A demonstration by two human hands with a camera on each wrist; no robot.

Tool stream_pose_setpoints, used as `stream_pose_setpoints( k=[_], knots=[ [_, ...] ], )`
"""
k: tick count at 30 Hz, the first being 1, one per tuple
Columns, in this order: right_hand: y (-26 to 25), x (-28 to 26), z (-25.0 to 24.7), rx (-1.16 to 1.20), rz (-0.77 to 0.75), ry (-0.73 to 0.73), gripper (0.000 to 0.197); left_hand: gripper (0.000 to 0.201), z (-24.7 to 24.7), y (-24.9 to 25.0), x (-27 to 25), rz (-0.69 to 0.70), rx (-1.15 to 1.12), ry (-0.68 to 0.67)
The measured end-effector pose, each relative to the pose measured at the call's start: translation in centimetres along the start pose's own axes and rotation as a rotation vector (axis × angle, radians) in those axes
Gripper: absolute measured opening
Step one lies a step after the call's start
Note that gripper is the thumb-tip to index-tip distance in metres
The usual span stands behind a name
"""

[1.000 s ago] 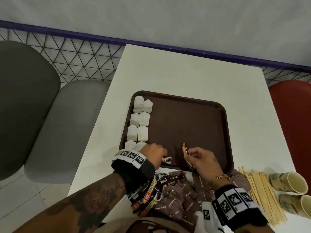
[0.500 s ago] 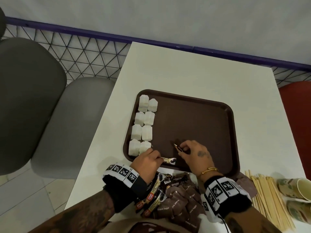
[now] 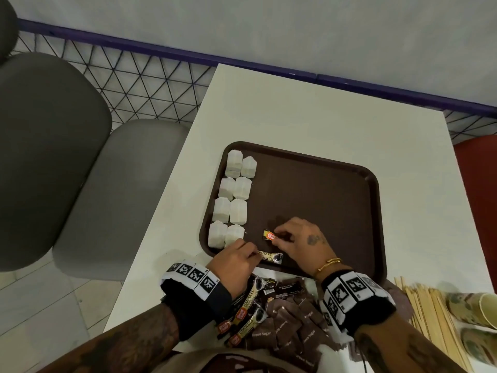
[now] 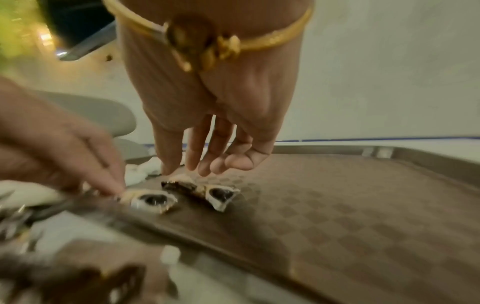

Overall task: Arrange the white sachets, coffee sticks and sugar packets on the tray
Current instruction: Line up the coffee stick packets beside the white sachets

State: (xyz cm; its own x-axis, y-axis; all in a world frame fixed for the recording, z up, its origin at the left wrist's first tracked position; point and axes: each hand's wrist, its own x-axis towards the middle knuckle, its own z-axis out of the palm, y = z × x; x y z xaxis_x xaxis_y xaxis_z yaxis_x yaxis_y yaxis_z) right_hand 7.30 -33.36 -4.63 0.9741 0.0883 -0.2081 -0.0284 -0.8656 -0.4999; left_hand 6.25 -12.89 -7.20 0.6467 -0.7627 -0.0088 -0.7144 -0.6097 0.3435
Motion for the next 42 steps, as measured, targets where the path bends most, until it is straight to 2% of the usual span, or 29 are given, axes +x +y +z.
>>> stream_pose_setpoints(
  k=[2,7,9,16,20,28,32,34,38,40,42],
  knots=[
    [0.1,-0.6,0.2,-0.061,-0.013,-0.073,0.024,0.047,0.1,0.0,-0.1,0.003,0.0,0.008],
    [0.6,-0.3,0.9,0.027,0.001,0.057,0.012,0.049,0.3,0.0,0.0,0.003,0.008,0.007],
    [0.5,0.0,0.9,0.018,-0.014,0.058,0.012,0.049,0.2,0.0,-0.1,0.005,0.006,-0.001],
    [-1.5,0.6,1.7,-0.026,-0.161,-0.073,0.018,0.049,0.2,0.3,-0.4,-0.019,-0.009,0.011],
    [-0.9,-0.4,2.1,0.043,-0.163,0.06,0.013,0.048,0.1,0.2,-1.0,-0.05,-0.037,0.038],
    [-1.3,-1.0,3.4,0.052,-0.164,0.09,0.014,0.041,-0.5,0.4,-0.8,-0.07,-0.021,0.012],
    [-1.3,-1.4,2.3,0.055,-0.199,0.168,0.016,0.043,-1.7,-0.3,-0.2,-0.118,-0.089,0.037],
    [-1.3,-1.8,1.9,0.023,-0.222,0.125,0.019,0.044,-2.6,-0.4,0.8,-0.119,-0.054,0.027],
    [-1.1,-2.2,2.3,-0.03,-0.204,-0.007,0.025,0.039,-2.3,-0.5,2.3,-0.114,0.039,-0.141],
    [-0.8,-2.2,2.4,-0.011,-0.168,-0.013,0.025,0.031,-2.3,-0.5,2.5,-0.085,0.038,-0.116],
    [-0.7,-2.1,2.6,0.02,-0.145,-0.002,0.023,0.035,-1.4,-1.4,2.6,-0.063,0.05,-0.124]
  ],
)
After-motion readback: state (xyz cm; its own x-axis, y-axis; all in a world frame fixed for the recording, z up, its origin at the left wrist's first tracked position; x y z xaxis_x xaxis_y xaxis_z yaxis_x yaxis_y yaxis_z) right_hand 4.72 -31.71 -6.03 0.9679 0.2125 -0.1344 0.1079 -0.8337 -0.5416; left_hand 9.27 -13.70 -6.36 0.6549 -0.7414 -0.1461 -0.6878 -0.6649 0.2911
